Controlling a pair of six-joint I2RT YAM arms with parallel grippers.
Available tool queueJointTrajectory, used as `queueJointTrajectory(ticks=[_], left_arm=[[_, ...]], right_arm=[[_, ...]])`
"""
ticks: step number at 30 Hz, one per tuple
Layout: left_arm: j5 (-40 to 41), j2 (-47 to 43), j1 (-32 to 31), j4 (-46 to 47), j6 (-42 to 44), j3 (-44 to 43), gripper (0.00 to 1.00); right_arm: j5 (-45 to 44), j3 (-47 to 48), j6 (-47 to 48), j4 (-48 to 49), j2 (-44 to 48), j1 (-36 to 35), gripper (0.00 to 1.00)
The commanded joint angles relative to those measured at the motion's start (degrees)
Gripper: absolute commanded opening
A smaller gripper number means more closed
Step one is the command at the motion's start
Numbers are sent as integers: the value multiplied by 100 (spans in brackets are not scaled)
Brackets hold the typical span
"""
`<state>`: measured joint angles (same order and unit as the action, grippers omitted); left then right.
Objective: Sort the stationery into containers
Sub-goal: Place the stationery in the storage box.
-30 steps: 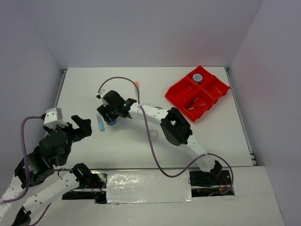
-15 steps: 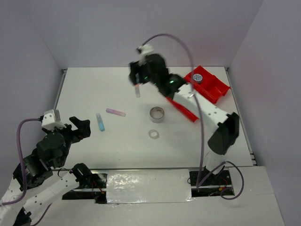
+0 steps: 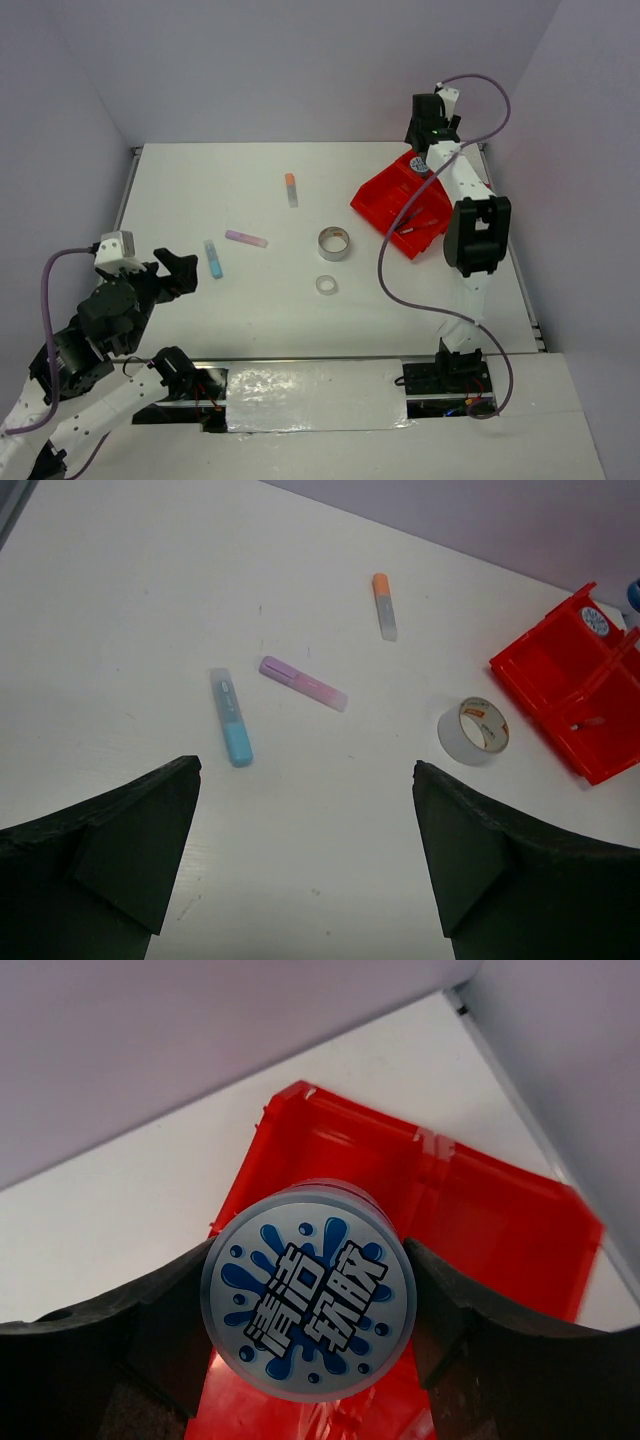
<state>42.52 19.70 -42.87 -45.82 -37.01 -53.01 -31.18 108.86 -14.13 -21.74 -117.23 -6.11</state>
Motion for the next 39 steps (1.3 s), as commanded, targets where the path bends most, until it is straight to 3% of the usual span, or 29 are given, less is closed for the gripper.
queueJointTrajectory(ticks=[1,5,7,13,20,25,39], left_arm=[[-288,174,-2,354,299,54,99],[-420,297,-2,399,362,54,99],[-455,315,-2,425,397,54,99],[-543,332,7,469,432,72,99],[-570,315,7,478,449,63,99],[-578,288,-2,495,450,72,99],[-658,227,7,513,485,72,99]], right_arm=[[-12,811,-99,92,-422,109,0],[454,2021,-108,-541,-1387,329,0],[446,2174,-64,-578,-1522,391,0],[657,1489,-106,73,-1206,566,0],[1175,2165,-134,-313,-1784,866,0],[1289,2070,-11,-235,-1865,866,0],[1808,2157,218,-323,-2111,866,15]])
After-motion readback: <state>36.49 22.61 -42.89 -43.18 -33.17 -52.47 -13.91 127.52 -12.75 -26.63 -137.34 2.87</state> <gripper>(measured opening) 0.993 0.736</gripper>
